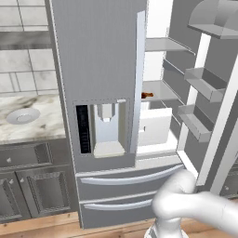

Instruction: Place the chicken drumstick on the counter behind the older chicken drumstick on the same shelf of the fridge to maintain FIFO order. Close the fridge door when finished.

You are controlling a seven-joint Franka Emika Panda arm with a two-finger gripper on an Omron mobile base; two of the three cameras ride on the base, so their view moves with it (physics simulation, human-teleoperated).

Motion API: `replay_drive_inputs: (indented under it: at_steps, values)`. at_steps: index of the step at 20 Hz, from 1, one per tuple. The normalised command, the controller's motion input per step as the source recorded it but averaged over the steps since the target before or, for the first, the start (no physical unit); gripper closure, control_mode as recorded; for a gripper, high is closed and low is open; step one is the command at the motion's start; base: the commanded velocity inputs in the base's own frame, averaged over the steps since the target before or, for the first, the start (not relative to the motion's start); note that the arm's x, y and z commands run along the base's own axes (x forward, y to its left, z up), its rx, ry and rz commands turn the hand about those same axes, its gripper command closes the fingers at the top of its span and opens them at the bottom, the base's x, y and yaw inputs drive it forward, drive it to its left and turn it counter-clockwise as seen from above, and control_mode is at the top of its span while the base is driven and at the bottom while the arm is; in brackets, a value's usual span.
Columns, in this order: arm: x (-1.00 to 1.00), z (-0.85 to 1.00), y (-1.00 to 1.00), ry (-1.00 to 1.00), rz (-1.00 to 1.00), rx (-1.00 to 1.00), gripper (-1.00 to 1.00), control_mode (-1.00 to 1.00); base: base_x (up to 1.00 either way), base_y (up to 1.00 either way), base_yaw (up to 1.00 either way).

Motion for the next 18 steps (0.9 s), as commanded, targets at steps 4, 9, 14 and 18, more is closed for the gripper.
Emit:
replay_drive_inputs:
  at_steps: [4, 9, 14, 18]
  values:
    - [0.18, -0.08, 0.76, 0.0, 0.08, -0.02, -1.0, -1.0, 0.0, 0.0, 0.0]
    - [0.0, 0.0, 1.0, 0.0, 0.02, -0.11, -1.0, -1.0, 0.0, 0.0, 0.0]
    - [0.0, 0.0, 1.0, 0.01, 0.0, -0.11, -1.0, -1.0, 0.0, 0.0, 0.0]
    - [0.0, 0.0, 1.0, 0.03, 0.0, -0.09, -1.0, -1.0, 0.0, 0.0, 0.0]
